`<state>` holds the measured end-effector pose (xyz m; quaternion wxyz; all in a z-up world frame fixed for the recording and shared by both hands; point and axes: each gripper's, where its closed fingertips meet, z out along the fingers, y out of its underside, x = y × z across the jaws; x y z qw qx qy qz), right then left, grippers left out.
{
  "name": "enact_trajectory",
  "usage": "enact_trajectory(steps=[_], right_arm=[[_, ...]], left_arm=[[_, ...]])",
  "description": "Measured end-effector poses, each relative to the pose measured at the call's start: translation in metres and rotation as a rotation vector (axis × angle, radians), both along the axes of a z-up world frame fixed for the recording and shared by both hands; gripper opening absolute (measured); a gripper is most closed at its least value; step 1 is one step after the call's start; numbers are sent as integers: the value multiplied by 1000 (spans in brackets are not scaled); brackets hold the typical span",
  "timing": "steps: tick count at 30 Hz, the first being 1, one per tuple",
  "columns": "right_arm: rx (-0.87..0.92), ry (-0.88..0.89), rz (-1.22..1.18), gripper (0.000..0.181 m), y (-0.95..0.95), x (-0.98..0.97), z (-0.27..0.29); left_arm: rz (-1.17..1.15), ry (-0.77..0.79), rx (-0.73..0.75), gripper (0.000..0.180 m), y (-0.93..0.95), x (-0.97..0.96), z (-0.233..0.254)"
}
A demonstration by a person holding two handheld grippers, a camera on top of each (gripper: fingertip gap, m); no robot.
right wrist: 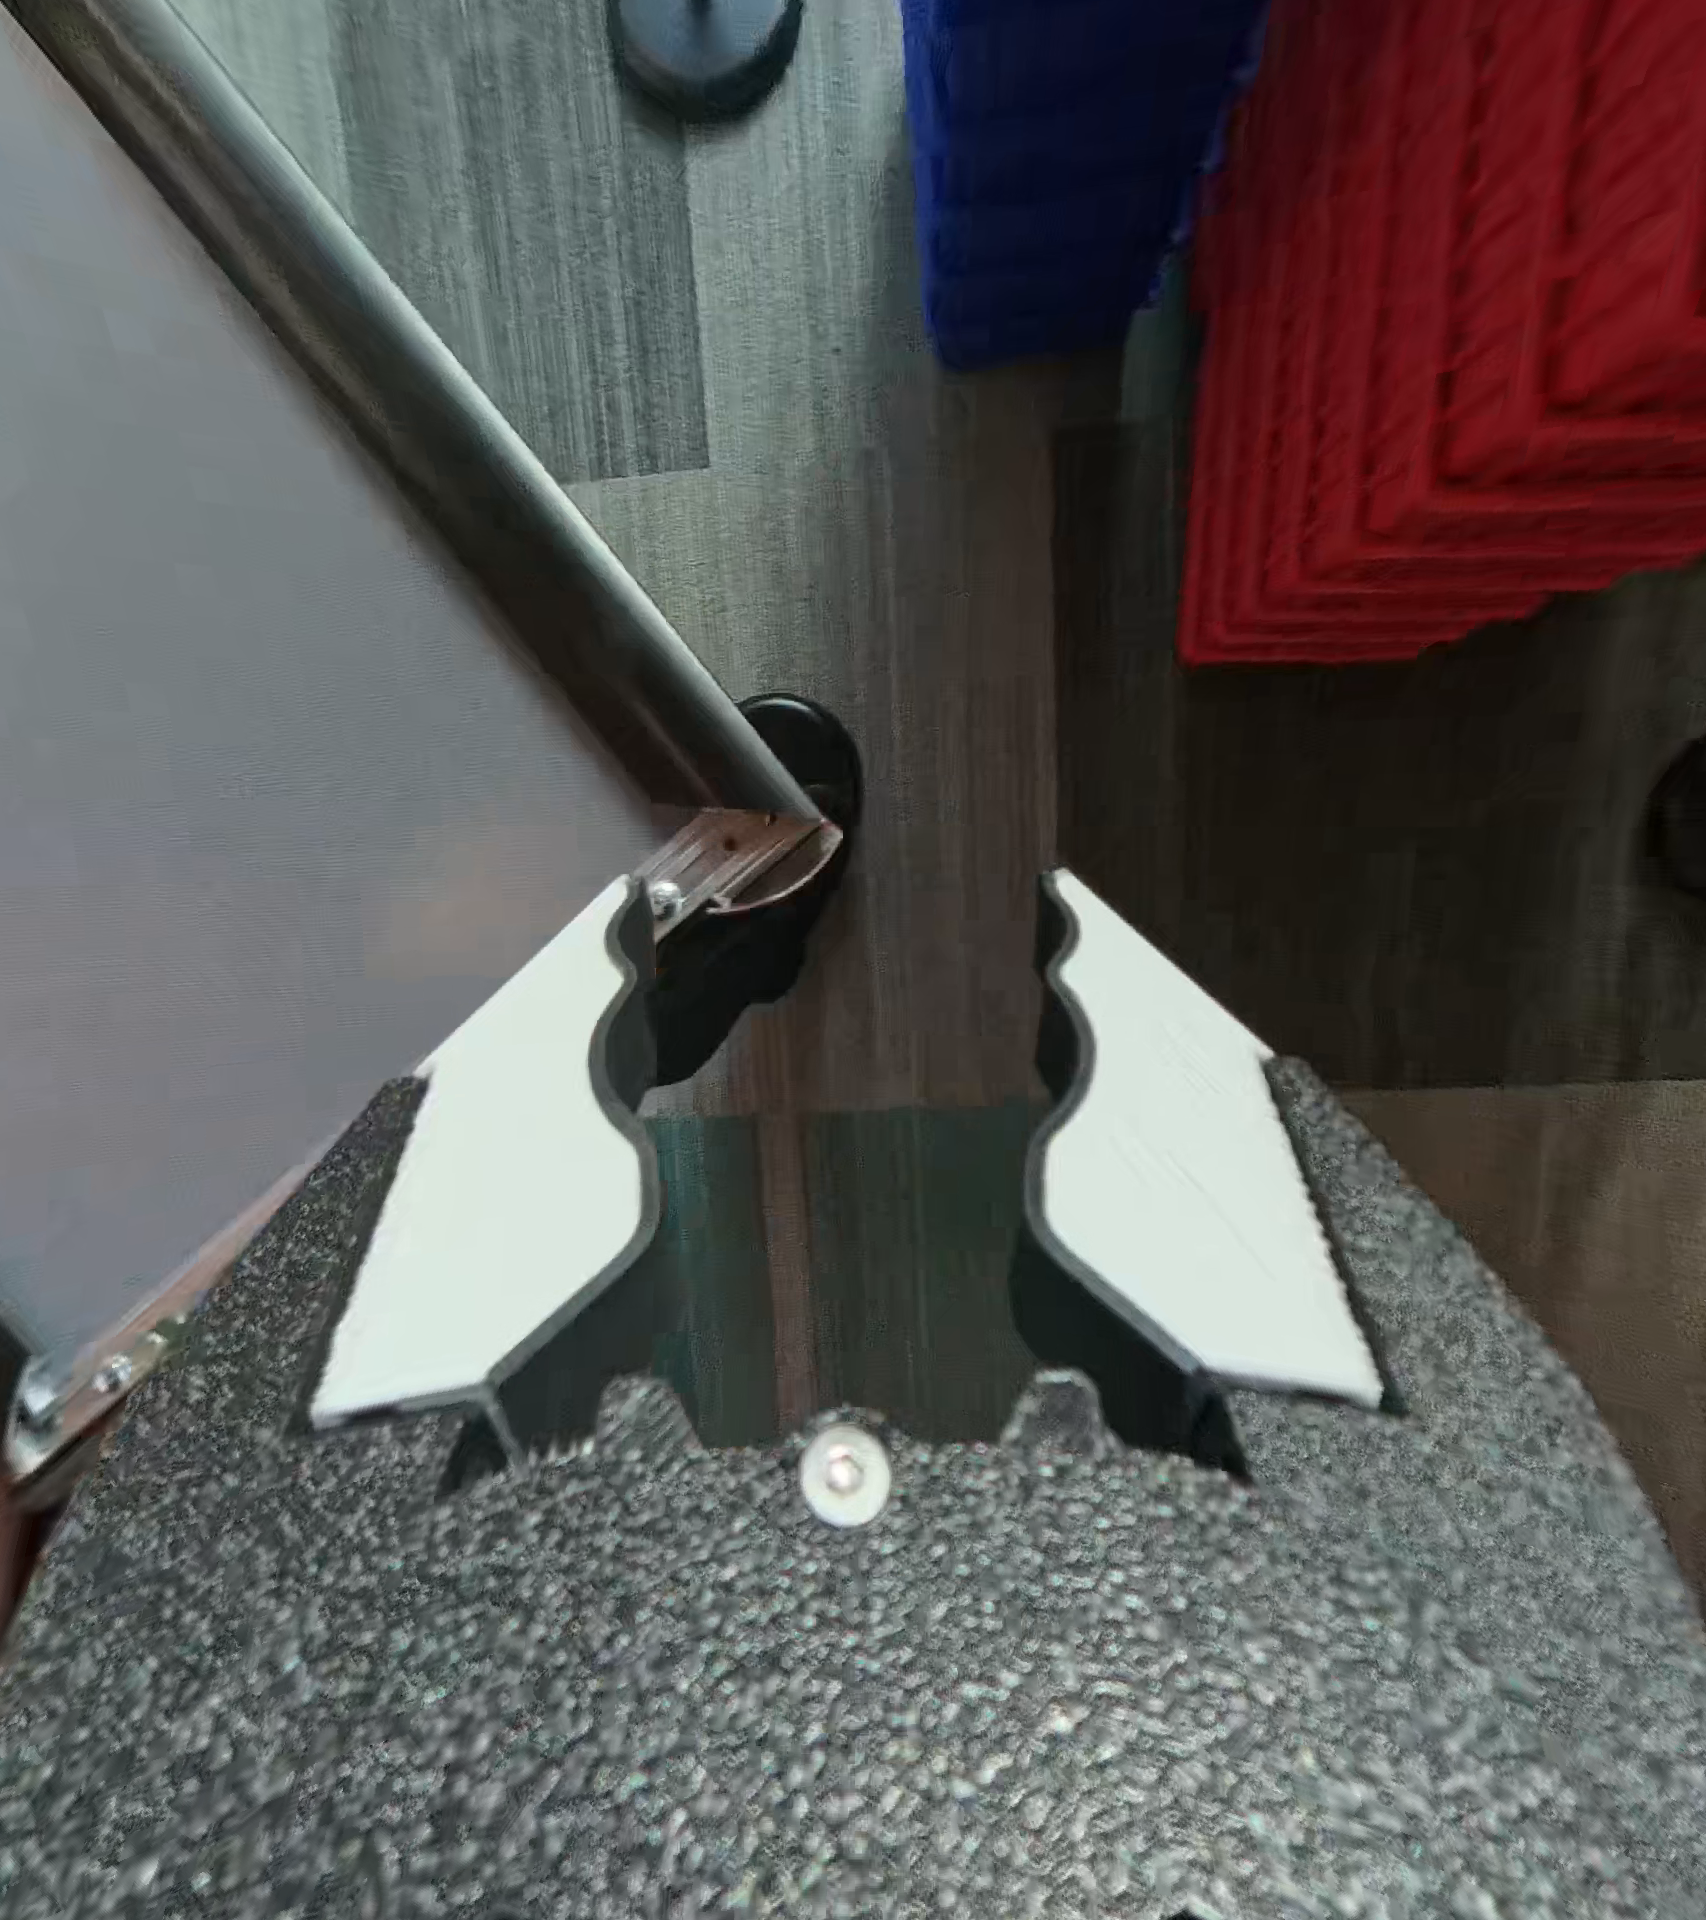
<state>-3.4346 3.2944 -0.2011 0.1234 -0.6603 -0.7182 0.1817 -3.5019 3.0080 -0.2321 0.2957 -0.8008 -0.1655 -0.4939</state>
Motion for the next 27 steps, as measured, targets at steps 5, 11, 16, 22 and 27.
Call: enact_trajectory(steps=[5, 11, 16, 22, 27], right_arm=[[72, 143, 284, 69, -73, -60, 24], [401, 75, 617, 53, -131, -129, -11], [375, -19, 641, 44, -124, -139, -14], [297, -107, 636, 24, -133, -129, -21], [535, -33, 676, 18, -134, -137, -18]], left_arm=[[2, 121, -5, 77, 40, -53, 5], [-73, 149, -46, 47, 72, -62, -4], [20, 170, 25, 41, 71, -67, -6], [78, 176, 55, 41, 73, -62, -5], [110, 224, 37, 43, 72, -65, -5]])
